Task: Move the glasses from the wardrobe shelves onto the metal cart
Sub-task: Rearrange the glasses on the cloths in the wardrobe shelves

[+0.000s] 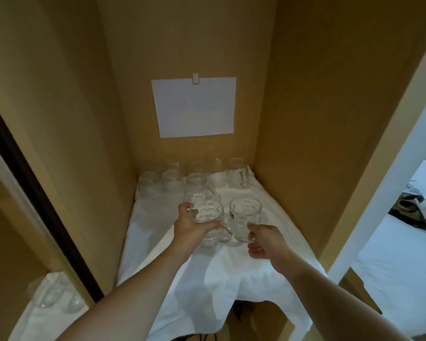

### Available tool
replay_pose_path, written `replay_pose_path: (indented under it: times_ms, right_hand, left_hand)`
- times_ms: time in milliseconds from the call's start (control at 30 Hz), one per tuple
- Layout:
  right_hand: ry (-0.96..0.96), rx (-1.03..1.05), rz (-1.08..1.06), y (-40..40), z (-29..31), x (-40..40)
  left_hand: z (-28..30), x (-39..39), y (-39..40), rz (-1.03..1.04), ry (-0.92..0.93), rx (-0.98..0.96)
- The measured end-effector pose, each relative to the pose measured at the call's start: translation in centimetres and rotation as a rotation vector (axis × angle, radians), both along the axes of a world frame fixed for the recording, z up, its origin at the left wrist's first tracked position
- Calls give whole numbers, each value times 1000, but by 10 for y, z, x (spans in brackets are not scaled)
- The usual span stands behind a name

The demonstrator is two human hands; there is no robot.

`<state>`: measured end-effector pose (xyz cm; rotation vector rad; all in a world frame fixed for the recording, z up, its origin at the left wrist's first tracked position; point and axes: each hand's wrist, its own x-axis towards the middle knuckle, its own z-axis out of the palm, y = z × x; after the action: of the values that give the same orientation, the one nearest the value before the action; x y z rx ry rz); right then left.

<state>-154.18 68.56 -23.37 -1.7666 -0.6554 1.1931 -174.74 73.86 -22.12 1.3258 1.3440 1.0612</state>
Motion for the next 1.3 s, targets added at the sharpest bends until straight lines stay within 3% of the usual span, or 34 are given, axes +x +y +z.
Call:
replay_pose_path:
  times_ms: [233, 467, 667, 833, 967, 1167, 1300]
  right_hand:
    - [131, 62, 110, 12, -13, 15]
    - [-55, 86, 263, 12, -24, 37]
    - [-98, 220, 125, 28, -41, 59]
    - [-89, 214, 463, 56, -44, 63]
    - [-237, 219, 622, 69, -42, 59]
    - [5, 256, 457, 73, -54, 61]
    - [102, 393, 303, 80, -49, 56]
  left_hand:
    - [-26, 25, -7, 76, -10, -26]
    - [-39, 30, -6, 89, 95, 16]
    - [-48, 34, -8, 147, 111, 8]
    - [-50, 34, -8, 174, 114, -13]
    - [-44, 35, -7, 169, 126, -25]
    - [-31, 32, 9, 131, 145, -62]
    - [-21, 35, 31, 89, 140, -74]
